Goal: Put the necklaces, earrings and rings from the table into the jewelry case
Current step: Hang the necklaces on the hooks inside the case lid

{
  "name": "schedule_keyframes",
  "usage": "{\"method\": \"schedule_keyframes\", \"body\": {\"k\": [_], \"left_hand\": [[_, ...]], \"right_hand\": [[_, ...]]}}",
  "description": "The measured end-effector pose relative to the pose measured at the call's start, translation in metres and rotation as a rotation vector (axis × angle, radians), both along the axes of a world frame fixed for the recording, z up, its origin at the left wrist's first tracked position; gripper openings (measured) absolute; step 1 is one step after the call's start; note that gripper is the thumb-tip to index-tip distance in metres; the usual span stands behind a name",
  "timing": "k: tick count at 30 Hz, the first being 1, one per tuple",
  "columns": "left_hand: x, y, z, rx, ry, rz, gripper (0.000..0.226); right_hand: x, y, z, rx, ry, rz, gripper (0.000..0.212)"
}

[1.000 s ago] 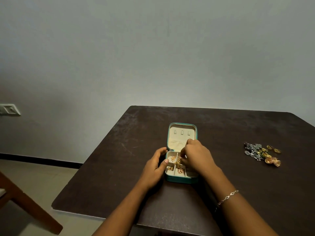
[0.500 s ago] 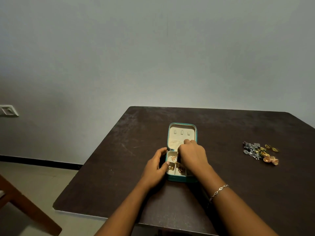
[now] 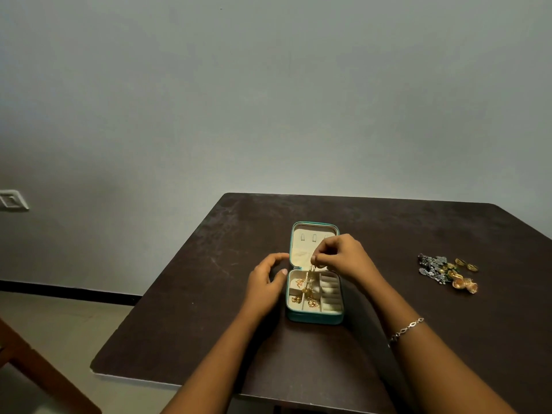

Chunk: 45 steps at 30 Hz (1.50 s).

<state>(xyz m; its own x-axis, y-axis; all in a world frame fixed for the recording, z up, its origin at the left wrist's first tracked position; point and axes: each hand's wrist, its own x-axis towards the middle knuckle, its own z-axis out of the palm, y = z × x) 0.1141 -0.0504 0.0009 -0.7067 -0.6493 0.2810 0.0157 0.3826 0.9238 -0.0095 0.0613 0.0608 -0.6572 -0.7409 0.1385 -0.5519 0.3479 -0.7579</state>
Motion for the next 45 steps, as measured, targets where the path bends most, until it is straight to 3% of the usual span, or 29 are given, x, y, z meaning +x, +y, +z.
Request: {"method": "schedule_keyframes", "body": {"k": [3,6,13,24,45], "left_hand": [[-0.004,0.001,0.016,-0.026,0.040,-0.003,0.026],[-0.007,0.005,0.030,0.012,0.084,-0.054,0.022],[-0.011,0.011,0.044,0.080,0.106,-0.167,0.015],[-0.013,0.015,0.042,0.081,0.006,-0.140,0.020],[-0.005,0.021,0.047,0.344,0.068,-0.181,0.009]], "right_hand": [[0.001,0.003,0.010,-0.100,-0.175,0.037,0.012],[0.001,0.006,0.020,-0.163,-0.230,0.068,0.015],[0.004,0.007,0.033,-0.198,-0.199,0.104,0.014],[0.007,0.011,0.036,-0.154,-0.152,0.187,0.014],[0.001,0.019,0.033,-0.155,-0.311,0.185,0.014]]}}
